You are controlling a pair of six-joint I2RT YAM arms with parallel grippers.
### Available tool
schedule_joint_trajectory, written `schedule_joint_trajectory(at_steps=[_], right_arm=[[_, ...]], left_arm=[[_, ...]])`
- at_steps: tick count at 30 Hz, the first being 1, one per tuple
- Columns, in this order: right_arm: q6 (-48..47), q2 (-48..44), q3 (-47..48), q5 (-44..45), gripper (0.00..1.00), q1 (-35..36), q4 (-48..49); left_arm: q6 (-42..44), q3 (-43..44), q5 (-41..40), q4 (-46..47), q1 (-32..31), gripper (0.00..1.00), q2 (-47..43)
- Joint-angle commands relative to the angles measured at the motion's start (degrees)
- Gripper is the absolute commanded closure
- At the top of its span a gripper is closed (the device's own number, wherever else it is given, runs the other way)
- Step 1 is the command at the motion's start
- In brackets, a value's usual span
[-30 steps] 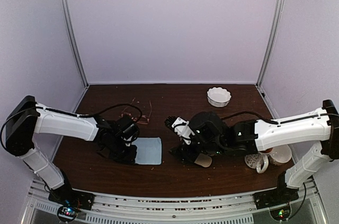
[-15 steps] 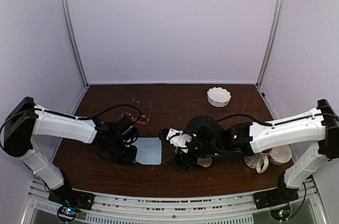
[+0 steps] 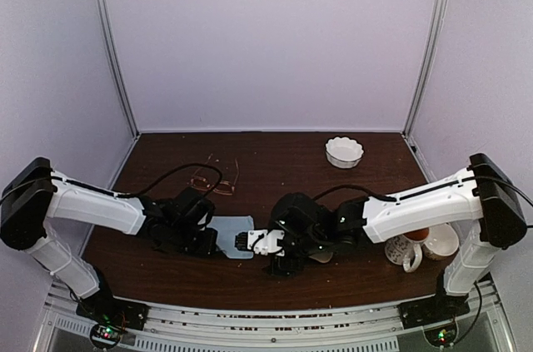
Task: Organize the sunglasses
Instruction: Pick up the corner of the glasses cleaning cloth at the center of the board, then pass from the left arm to the right
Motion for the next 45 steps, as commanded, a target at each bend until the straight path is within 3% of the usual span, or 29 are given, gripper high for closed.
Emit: schedule_joint_trajectory(at_steps=[1,7,16,31,45], right_arm=[[-4.4,2.8,4.0,0.9,0.24,0.3,-1.7],[-5.8,8.1,7.6,2.3,0.38,0.4,-1.6],[-8.6,14.5,12.0,2.5,0.49,0.2,-3.5],[-10.4,21.8,18.0,5.9,0.65,-1.3,-7.1],[-11.5,24.0,16.6,10.9,0.76,-1.8,-6.4]], left_arm=[[1.9,-2.6,0.6,3.2,-0.2,1.0,0.9],[2.3,-5.1,1.4,6.7,0.3,1.0,-0.5],[2.5,-7.3,3.4,10.2,1.5,1.0,-1.3],[2.7,-8.2,4.3,11.7,2.0,1.0,-1.4],[2.4,-9.3,5.2,13.5,2.8,1.0,-1.7]])
